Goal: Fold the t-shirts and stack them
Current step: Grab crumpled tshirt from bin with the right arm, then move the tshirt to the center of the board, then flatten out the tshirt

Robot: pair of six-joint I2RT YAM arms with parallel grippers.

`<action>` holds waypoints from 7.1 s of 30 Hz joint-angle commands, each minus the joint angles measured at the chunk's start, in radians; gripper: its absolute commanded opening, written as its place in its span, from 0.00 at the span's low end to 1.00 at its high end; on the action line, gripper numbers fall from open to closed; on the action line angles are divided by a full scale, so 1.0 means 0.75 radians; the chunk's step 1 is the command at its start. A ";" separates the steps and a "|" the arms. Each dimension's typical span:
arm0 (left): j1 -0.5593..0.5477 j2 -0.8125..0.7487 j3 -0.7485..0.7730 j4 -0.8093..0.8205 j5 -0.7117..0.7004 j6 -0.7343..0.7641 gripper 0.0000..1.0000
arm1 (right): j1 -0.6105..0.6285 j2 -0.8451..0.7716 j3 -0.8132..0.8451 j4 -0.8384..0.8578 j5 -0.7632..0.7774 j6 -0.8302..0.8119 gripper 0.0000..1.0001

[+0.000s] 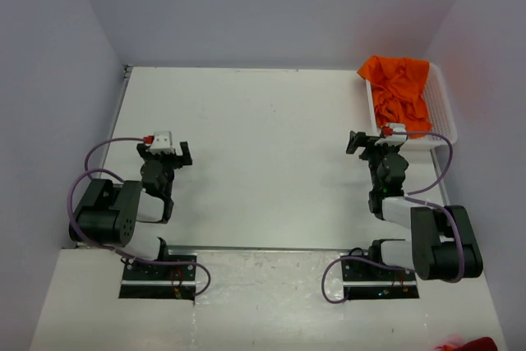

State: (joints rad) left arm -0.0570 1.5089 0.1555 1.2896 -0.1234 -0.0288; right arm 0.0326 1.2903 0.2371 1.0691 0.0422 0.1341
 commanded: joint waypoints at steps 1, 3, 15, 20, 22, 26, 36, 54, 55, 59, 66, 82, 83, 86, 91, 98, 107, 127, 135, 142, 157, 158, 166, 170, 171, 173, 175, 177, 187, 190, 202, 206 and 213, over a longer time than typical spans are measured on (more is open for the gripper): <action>0.009 -0.007 0.028 0.048 -0.009 0.032 1.00 | 0.008 0.004 0.009 0.055 0.038 0.001 0.99; 0.009 -0.008 0.026 0.048 -0.011 0.032 1.00 | 0.008 0.010 0.007 0.068 0.038 0.001 0.99; -0.006 -0.230 0.062 -0.158 -0.099 0.032 1.00 | 0.128 -0.176 0.013 -0.097 0.213 -0.078 0.99; -0.077 -0.398 0.297 -0.726 -0.570 -0.200 1.00 | 0.228 -0.478 0.229 -0.602 0.251 0.005 0.99; -0.106 -0.388 0.577 -1.045 -0.733 -0.327 1.00 | 0.257 -0.548 0.385 -0.967 0.124 -0.027 0.99; -0.261 -0.339 1.013 -1.704 -1.060 -0.518 1.00 | 0.310 -0.626 0.533 -1.139 -0.015 -0.048 0.99; -0.347 -0.633 1.092 -1.863 -0.633 -0.352 1.00 | 0.300 -0.731 0.635 -1.021 -0.727 0.255 0.99; -0.347 -0.588 1.175 -2.016 -0.480 -0.448 1.00 | -0.027 0.438 1.730 -1.722 -0.130 0.183 0.99; -0.347 -0.576 1.185 -2.034 -0.492 -0.493 1.00 | -0.092 0.506 1.802 -1.825 -0.093 0.232 0.93; -0.351 -0.576 1.192 -2.036 -0.433 -0.510 1.00 | -0.148 0.836 2.152 -2.028 0.119 0.253 0.89; -0.360 -0.578 1.194 -2.024 -0.392 -0.442 1.00 | -0.174 1.114 2.364 -2.166 0.105 0.189 0.71; -0.376 -0.625 1.204 -2.002 -0.275 -0.399 1.00 | -0.260 1.161 2.269 -2.278 0.279 0.183 0.73; -0.378 -0.625 1.212 -2.006 -0.271 -0.399 1.00 | -0.262 1.172 2.281 -2.303 0.259 0.183 0.73; -0.378 -0.633 1.235 -2.022 -0.269 -0.403 1.00 | -0.264 1.208 2.275 -2.323 0.245 0.185 0.73; -0.378 -0.642 1.247 -2.043 -0.257 -0.407 1.00 | -0.264 1.288 2.322 -2.389 0.206 0.187 0.72; -0.380 -0.652 1.255 -2.061 -0.242 -0.397 1.00 | -0.264 1.327 2.363 -2.407 0.244 0.194 0.19; -0.394 -0.629 1.218 -2.061 -0.202 -0.430 1.00 | -0.242 1.180 2.325 -2.248 0.259 0.179 0.00; -0.407 -0.163 1.506 -2.379 -0.490 -0.536 1.00 | 0.230 0.499 2.665 -1.678 0.369 -0.424 0.00; -0.259 0.007 1.674 -2.538 -0.296 -0.647 1.00 | 0.586 0.278 2.794 -1.779 0.173 -0.489 0.00; -0.253 -0.257 1.427 -2.284 0.095 -0.524 1.00 | 0.775 0.152 2.783 -2.090 0.014 -0.427 0.00; -0.296 -0.441 1.290 -2.278 0.483 -0.473 0.88 | 0.783 0.165 1.727 -1.818 0.167 -0.208 0.00; -0.300 -0.435 1.272 -2.266 0.504 -0.479 0.88 | 0.748 0.218 1.739 -1.822 0.181 -0.199 0.00; -0.486 -0.370 1.083 -2.118 0.565 -0.534 0.86 | 0.660 0.584 1.866 -1.838 0.181 -0.144 0.00; -0.753 -0.286 1.057 -2.092 0.443 -0.577 0.85 | 0.625 0.666 1.952 -1.904 0.167 -0.113 0.00; -0.797 -0.243 1.055 -2.092 0.402 -0.600 0.85 | 0.623 0.668 1.952 -1.904 0.163 -0.113 0.00; -0.893 -0.198 1.053 -2.092 0.292 -0.620 0.85 | 0.611 0.669 1.952 -1.904 0.134 -0.101 0.00; -0.944 -0.132 1.051 -2.092 0.180 -0.655 0.83 | 0.599 0.660 1.946 -1.902 0.104 -0.085 0.00; -1.014 -0.073 1.053 -2.100 0.073 -0.677 0.74 | 0.595 0.650 1.932 -1.902 0.093 -0.073 0.00; -1.157 0.185 1.141 -2.288 -0.410 -0.790 0.52 | 0.562 0.546 1.827 -1.871 0.024 -0.032 0.00; -1.163 0.217 1.147 -2.264 -0.433 -0.796 0.57 | 0.558 0.538 1.815 -1.869 0.019 -0.032 0.00; -1.263 0.240 1.194 -2.237 -0.422 -0.825 0.57 | 0.554 0.535 1.809 -1.871 0.011 -0.021 0.00; -1.319 0.279 1.220 -2.259 -0.445 -0.855 0.58 | 0.554 0.533 1.803 -1.877 -0.003 -0.013 0.00; -1.327 0.379 1.237 -2.266 -0.445 -0.876 0.58 | 0.552 0.482 1.750 -1.861 -0.013 -0.009 0.00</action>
State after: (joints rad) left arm -1.0550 1.7653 1.0504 -0.4068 -0.4240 -0.6518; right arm 0.4511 1.7226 1.5593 -0.3748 0.0551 0.1123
